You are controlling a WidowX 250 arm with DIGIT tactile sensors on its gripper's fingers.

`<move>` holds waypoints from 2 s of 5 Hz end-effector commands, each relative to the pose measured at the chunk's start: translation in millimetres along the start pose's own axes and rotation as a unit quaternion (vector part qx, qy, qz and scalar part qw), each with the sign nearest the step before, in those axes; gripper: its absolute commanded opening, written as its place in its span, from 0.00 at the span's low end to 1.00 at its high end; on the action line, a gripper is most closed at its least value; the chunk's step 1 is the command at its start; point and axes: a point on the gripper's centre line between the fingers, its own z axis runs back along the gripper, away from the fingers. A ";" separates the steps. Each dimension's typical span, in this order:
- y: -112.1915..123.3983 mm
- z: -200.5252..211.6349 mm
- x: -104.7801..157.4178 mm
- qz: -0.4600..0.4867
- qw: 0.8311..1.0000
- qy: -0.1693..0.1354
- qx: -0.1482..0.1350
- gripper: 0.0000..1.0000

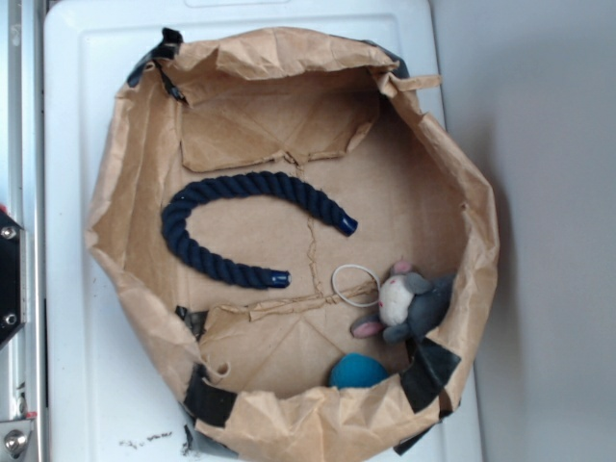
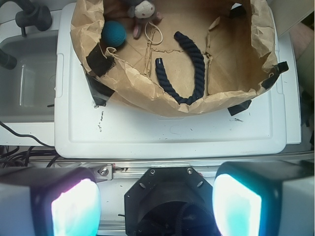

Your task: Grab the blue rope.

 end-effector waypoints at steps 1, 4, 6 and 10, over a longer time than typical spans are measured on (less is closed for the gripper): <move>-2.3 -16.6 87.7 0.003 1.000 -0.022 -0.006 1.00; 23.8 -50.6 145.9 -0.041 0.992 -0.052 -0.105 1.00; 23.8 -50.6 145.9 -0.041 0.992 -0.052 -0.105 1.00; 51.1 -117.3 161.5 -0.054 0.993 -0.089 -0.057 1.00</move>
